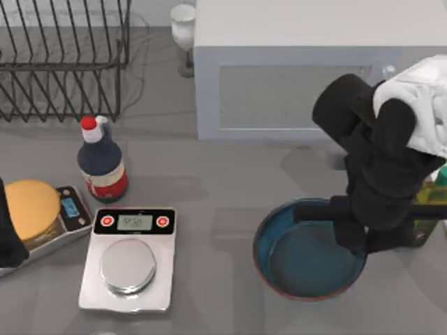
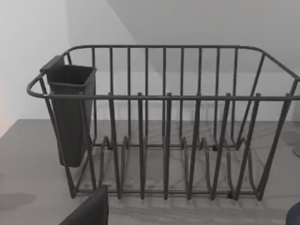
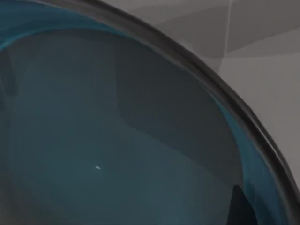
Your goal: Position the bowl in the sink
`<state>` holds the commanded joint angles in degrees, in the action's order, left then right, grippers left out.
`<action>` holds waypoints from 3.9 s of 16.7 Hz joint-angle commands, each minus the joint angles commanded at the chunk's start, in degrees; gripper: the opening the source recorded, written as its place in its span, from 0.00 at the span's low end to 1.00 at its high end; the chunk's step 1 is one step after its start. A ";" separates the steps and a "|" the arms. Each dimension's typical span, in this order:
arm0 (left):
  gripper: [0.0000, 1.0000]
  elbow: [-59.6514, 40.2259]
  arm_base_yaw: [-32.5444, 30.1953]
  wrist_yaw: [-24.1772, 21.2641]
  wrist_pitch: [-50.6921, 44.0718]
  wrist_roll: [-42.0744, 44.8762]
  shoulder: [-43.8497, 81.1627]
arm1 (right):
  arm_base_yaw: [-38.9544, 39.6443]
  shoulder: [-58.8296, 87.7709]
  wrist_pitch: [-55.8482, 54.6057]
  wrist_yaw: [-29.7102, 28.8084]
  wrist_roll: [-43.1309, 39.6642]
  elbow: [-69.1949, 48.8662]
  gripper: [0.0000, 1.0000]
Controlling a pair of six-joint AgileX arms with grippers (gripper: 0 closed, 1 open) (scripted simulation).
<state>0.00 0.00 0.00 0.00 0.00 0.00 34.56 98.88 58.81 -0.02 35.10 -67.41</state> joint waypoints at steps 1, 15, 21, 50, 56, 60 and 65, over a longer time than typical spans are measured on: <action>1.00 0.00 0.00 0.00 0.00 0.00 0.00 | -0.18 -0.75 3.92 -0.08 -0.05 -2.69 0.00; 1.00 0.00 0.00 0.00 0.00 0.00 0.00 | -1.79 -5.97 18.86 0.97 -1.33 -15.77 0.00; 1.00 0.00 0.00 0.00 0.00 0.00 0.00 | -14.59 -11.01 -0.78 9.22 -8.02 -14.43 0.00; 1.00 0.00 0.00 0.00 0.00 0.00 0.00 | -64.48 -12.27 -111.42 28.77 -33.96 33.20 0.00; 1.00 0.00 0.00 0.00 0.00 0.00 0.00 | -64.99 3.11 -128.32 28.92 -34.10 34.88 0.00; 1.00 0.00 0.00 0.00 0.00 0.00 0.00 | -65.12 17.19 -146.21 28.63 -34.35 37.03 0.00; 1.00 0.00 0.00 0.00 0.00 0.00 0.00 | -64.84 27.61 -157.67 28.25 -34.28 39.24 0.00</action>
<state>0.00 0.00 0.00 0.00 0.00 0.00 -30.28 126.49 -98.86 28.23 0.82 -28.17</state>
